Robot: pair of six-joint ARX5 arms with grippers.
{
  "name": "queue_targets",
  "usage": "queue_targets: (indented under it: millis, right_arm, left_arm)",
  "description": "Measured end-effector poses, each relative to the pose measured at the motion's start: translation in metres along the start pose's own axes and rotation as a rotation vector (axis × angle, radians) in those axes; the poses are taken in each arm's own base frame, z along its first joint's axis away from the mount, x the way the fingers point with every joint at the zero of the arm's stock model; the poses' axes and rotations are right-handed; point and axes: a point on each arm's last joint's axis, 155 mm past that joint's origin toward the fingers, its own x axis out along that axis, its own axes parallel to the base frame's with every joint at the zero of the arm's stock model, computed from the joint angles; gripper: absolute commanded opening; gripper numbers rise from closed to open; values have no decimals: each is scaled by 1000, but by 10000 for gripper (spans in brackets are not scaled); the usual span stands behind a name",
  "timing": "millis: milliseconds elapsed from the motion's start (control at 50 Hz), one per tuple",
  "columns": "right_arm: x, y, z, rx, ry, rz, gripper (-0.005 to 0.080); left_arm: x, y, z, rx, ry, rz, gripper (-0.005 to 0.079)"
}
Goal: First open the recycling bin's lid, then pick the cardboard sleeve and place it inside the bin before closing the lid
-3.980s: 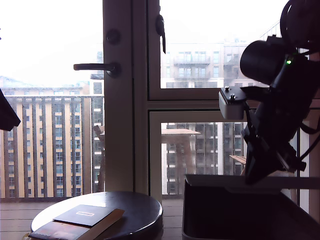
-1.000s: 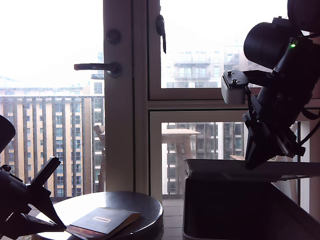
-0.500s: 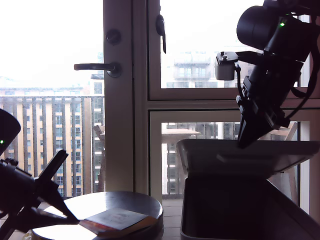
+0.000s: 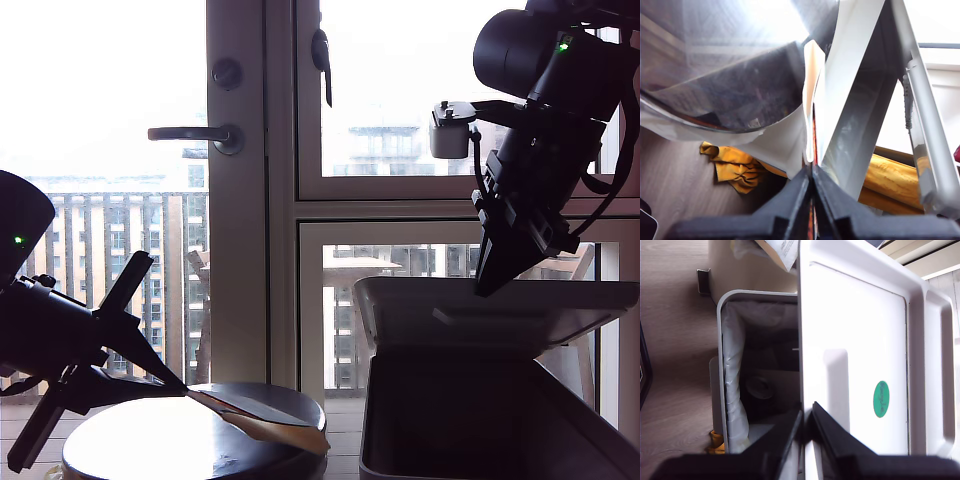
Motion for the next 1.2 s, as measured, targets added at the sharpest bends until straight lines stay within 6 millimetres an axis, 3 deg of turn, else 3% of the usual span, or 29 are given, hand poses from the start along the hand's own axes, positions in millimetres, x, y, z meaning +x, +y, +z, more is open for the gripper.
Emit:
queue_targets:
  millis: [400, 760, 1200]
  right_arm:
    - [0, 0, 0, 0, 0, 0, -13]
    - [0, 0, 0, 0, 0, 0, -13]
    - [0, -1, 0, 0, -2, -3, -13]
  left_arm:
    - [0, -24, 0, -38, 5, -90, -24]
    - [20, -33, -53, 35, 101, -82, -24]
    - [47, -33, -93, 82, 105, 4, -24]
